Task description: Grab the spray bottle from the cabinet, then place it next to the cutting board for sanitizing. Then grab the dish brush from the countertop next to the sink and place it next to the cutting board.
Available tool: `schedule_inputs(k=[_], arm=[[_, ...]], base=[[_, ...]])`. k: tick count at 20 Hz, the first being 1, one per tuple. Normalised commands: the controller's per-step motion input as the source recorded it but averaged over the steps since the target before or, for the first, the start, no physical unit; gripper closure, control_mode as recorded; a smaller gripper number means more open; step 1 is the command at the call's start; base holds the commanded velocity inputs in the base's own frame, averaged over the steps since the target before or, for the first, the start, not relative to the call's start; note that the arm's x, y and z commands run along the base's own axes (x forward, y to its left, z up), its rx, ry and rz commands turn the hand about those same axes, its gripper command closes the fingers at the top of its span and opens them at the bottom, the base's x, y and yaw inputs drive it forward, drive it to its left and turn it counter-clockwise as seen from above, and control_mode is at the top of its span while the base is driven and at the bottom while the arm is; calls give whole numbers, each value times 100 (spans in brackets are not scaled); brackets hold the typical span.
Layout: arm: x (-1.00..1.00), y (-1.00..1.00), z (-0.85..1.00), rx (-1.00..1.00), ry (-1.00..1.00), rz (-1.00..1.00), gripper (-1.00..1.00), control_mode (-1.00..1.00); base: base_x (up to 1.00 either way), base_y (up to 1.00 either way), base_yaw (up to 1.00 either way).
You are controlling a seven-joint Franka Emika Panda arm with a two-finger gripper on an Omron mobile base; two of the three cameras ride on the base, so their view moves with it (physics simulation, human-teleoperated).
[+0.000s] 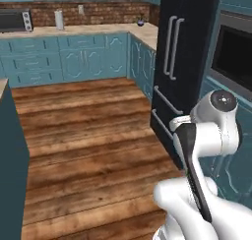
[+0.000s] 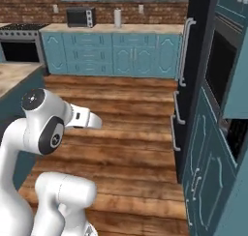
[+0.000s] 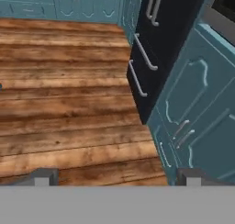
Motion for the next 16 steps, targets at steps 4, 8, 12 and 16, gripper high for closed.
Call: schedule_inputs(k=[4,8,12,16], arm=[[0,0,0,0,0,0,-100,100],[0,0,0,0,0,0,-100,100],[0,0,0,0,0,0,-100,100],[0,0,0,0,0,0,-100,100]], base=[[100,-22,75],[79,-54,69],[85,-39,76],[91,-13,82]])
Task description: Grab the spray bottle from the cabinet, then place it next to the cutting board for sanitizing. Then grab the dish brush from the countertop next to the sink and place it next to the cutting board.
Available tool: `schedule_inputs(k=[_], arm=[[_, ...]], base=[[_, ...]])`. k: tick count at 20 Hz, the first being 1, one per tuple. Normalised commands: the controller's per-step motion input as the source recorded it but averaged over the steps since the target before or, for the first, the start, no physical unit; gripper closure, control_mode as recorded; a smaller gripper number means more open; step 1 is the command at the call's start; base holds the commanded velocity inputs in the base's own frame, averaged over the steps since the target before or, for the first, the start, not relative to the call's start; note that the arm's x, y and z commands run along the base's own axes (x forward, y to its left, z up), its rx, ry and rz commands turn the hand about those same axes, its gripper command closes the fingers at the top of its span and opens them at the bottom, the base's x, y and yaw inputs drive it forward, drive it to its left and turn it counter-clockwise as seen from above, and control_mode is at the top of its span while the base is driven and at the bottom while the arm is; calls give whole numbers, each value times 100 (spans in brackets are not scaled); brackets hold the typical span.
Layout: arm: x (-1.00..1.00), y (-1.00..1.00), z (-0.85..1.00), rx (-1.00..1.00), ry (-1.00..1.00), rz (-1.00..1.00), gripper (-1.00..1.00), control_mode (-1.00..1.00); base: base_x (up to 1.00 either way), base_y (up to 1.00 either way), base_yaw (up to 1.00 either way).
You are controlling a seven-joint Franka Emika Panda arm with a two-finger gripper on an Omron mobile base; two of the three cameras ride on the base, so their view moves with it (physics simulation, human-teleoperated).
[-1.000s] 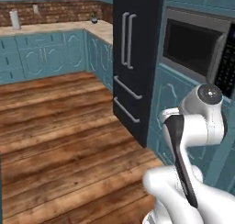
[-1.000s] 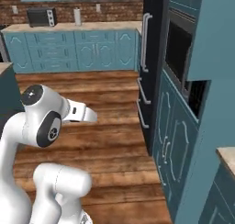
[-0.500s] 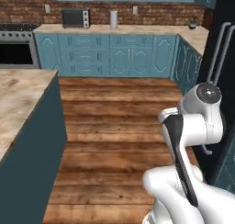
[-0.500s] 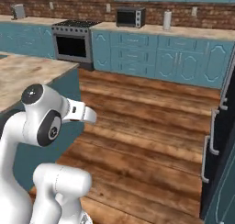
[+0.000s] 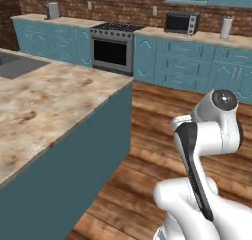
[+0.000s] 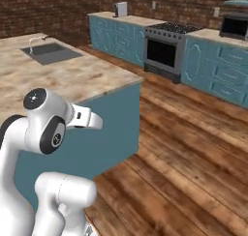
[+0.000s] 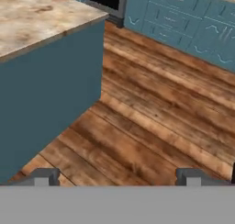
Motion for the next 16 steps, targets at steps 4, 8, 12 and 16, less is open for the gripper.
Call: schedule_inputs(k=[4,8,12,16], arm=[[0,0,0,0,0,0,-100,100],[0,0,0,0,0,0,-100,100],[0,0,0,0,0,0,-100,100],[0,0,0,0,0,0,-100,100]], base=[[81,-35,75],[34,-96,50],[35,-100,39],[44,-100,37]])
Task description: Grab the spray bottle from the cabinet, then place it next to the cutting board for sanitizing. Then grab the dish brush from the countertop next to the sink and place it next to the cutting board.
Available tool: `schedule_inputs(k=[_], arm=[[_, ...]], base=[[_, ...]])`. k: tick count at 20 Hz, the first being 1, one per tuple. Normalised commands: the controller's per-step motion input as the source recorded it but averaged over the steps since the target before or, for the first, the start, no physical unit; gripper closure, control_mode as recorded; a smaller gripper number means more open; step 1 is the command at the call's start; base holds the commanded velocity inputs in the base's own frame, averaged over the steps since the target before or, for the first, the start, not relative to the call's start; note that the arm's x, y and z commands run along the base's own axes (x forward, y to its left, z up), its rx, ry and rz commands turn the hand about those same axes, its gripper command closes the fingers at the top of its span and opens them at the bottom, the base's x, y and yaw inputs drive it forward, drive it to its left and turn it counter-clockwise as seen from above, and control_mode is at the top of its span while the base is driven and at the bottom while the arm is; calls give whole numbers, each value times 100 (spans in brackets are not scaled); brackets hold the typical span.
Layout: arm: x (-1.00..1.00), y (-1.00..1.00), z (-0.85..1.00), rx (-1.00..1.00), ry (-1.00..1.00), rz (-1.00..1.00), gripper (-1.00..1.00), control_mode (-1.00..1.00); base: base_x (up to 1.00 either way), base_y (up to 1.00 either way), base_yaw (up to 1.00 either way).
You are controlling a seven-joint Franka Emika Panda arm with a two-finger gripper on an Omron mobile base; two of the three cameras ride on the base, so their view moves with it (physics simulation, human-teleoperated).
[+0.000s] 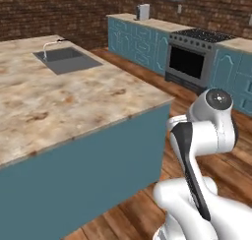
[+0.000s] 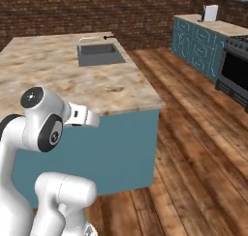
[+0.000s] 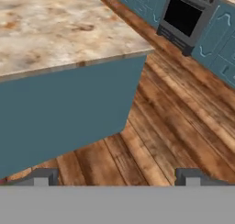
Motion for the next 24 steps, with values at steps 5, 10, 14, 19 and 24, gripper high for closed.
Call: schedule_inputs(k=[5,10,14,19,24], arm=[[0,0,0,0,0,0,-100,100],[0,0,0,0,0,0,-100,100],[0,0,0,0,0,0,-100,100],[0,0,0,0,0,0,-100,100],[0,0,0,0,0,0,-100,100]], base=[[25,-100,28],[23,-100,27],[27,-100,28],[37,-100,31],[79,-100,34]])
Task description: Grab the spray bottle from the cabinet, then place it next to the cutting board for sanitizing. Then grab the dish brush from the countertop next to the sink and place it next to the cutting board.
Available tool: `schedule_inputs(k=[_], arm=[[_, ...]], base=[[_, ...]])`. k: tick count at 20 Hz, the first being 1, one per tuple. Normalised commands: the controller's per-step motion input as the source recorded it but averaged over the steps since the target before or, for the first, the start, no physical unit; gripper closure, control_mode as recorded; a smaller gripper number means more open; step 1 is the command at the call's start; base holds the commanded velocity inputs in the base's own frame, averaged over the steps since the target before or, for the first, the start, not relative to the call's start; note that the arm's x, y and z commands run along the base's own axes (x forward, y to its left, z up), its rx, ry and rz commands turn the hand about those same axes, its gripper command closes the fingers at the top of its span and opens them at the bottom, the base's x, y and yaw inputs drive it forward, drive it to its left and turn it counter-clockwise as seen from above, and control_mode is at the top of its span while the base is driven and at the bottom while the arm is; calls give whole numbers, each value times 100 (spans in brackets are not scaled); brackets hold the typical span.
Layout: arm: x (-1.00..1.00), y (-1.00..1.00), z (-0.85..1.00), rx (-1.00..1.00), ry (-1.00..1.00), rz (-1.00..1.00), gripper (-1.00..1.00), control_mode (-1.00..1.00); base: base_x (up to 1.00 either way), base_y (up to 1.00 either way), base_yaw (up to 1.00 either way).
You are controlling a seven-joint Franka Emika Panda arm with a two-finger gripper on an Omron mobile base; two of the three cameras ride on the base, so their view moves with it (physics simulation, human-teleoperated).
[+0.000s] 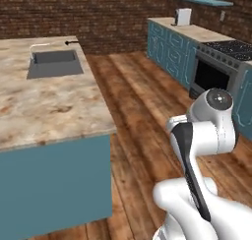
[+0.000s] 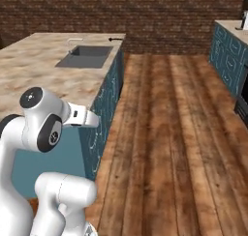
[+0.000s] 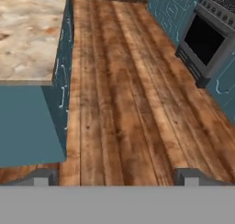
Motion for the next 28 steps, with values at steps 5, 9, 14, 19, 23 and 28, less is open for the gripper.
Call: schedule_inputs(k=[5,9,14,19,23,28], arm=[[0,0,0,0,0,0,-100,100],[0,0,0,0,0,0,-100,100],[0,0,0,0,0,0,-100,100],[0,0,0,0,0,0,-100,100],[0,0,0,0,0,0,-100,100],[0,0,0,0,0,0,-100,100]], base=[[100,-100,29],[100,-87,45],[95,-36,72],[32,-25,91],[-5,-19,98],[-4,-75,72]])
